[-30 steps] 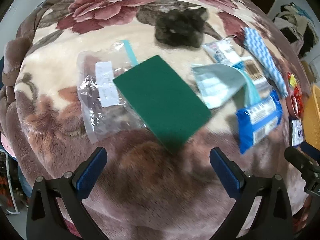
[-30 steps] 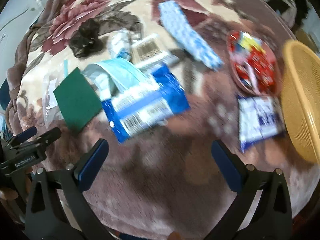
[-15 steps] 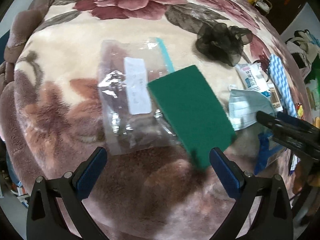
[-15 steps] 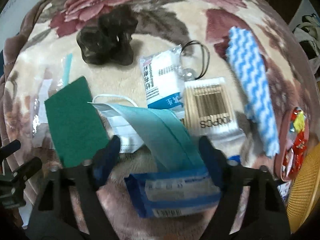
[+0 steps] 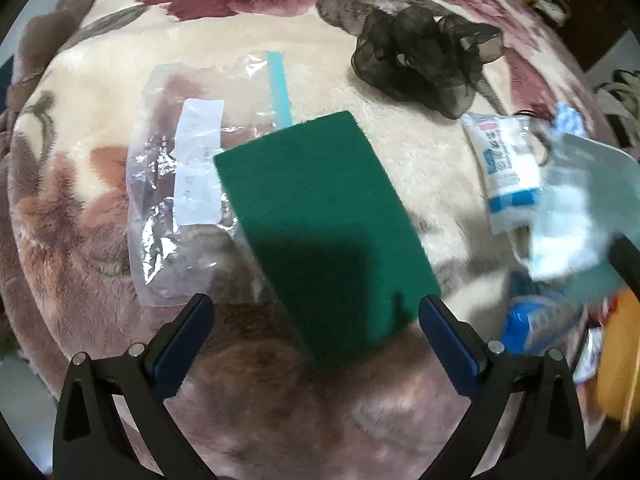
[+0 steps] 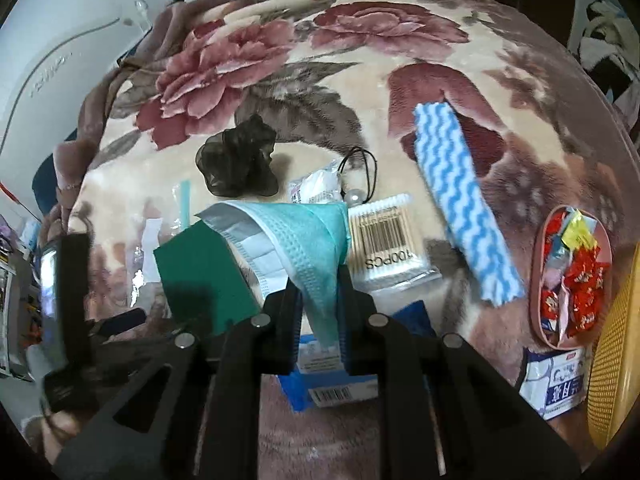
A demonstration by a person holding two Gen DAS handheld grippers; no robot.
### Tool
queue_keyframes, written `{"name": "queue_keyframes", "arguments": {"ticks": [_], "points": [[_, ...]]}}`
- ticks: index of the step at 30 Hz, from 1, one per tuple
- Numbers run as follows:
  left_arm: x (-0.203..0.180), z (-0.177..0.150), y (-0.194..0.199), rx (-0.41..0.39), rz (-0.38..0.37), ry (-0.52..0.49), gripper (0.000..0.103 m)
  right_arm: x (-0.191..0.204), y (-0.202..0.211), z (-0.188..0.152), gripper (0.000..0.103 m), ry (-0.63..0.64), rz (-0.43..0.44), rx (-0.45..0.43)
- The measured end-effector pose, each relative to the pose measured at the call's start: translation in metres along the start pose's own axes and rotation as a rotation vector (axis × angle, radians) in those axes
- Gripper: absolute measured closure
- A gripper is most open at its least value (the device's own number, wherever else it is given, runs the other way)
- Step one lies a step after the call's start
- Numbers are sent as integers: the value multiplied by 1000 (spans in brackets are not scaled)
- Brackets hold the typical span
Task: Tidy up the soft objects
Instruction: 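Grasp the green scouring pad with the left tool while the right tool grasps the light-blue mask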
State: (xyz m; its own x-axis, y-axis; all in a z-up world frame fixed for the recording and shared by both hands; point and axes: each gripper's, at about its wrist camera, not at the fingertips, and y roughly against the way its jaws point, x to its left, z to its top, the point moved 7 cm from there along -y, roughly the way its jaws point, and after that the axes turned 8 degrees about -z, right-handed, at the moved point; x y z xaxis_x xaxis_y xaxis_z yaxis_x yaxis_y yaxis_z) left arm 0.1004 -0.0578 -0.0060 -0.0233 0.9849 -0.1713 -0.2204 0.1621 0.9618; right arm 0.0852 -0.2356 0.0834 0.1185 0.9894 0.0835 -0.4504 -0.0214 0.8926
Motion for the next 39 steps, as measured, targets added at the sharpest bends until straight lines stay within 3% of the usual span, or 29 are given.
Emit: {"name": "queue_keyframes", "arguments": {"ticks": [10,15,19,21,23,24,25,29,32,36,39], "points": [[-18,14,-39,12,191,146,0,-17,1,-13,87,-53,58,-10],[-29,19,-54,14,240,139,0,-19,-4,-15,86,-60,78,-5],[-26,18,-44,-25,155,152,4,-20,-3,-16,86,-62,87,-12],[-21,13,-32,-47,136,142,18,-20,-4,-17,86,-62,90,-11],[-16,9,-20,-64,114,136,38,-20,-4,-18,86,-66,94,-11],[-12,6,-14,-72,100,132,40,-19,-4,-18,86,-66,94,-11],[-9,4,-8,-80,84,128,52,-18,-3,-18,86,-66,95,-11],[0,-3,12,-109,17,121,74,-14,0,-22,86,-69,100,-11],[-1,-9,37,-148,-52,119,82,-10,5,-26,85,-64,103,-16],[3,-16,70,-186,-117,69,82,-9,8,-29,85,-62,104,-17],[-13,-7,65,-183,-144,32,82,-11,9,-29,85,-70,102,-16]]}}
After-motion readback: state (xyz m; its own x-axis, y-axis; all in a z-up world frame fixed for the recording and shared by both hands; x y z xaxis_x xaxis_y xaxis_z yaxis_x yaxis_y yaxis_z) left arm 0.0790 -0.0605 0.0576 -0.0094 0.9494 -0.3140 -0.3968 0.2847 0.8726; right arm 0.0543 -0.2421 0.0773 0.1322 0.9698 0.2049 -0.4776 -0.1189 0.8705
